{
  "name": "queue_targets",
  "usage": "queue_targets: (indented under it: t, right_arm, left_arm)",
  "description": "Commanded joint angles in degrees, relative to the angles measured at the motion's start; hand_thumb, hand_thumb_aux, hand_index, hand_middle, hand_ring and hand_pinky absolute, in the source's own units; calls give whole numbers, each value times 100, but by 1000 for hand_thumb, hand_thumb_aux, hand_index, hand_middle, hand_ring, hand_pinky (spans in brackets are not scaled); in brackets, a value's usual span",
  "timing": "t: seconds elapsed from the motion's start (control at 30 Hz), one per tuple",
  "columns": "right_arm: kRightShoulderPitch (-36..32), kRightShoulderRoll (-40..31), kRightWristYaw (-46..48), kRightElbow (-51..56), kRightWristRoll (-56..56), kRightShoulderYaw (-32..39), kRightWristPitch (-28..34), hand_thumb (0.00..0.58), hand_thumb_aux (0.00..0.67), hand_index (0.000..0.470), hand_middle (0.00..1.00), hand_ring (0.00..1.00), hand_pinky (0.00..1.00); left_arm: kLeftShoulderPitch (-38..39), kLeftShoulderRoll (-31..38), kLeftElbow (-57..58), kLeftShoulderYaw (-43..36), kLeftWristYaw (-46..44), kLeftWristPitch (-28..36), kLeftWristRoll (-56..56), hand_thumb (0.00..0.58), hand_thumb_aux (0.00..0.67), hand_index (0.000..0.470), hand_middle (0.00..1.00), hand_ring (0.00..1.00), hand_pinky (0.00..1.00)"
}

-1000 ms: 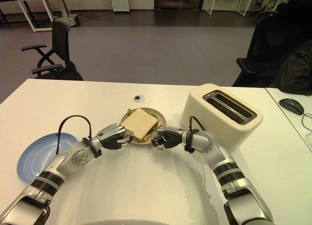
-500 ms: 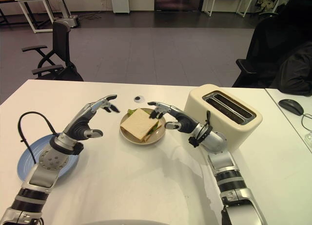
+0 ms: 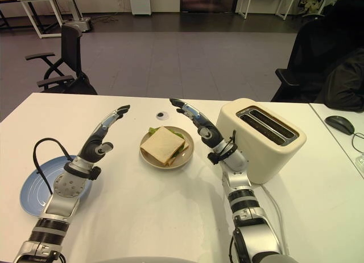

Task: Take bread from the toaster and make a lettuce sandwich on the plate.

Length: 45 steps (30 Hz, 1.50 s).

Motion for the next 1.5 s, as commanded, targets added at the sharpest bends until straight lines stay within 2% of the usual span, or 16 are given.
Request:
queue_targets:
  t: [0.03,1.5]
  right_arm:
    - [-38,38,116,82,85,-88,-37,0,0,0,0,0,0]
    - [-100,37,69,276,-185,-127,-237,0,0,0,0,0,0]
  left_arm:
    - [-35,-55,-49,24,-48,19,94,0,0,0,0,0,0]
    - [-27,-151,-29,25,3,-29,504,0,0,0,0,0,0]
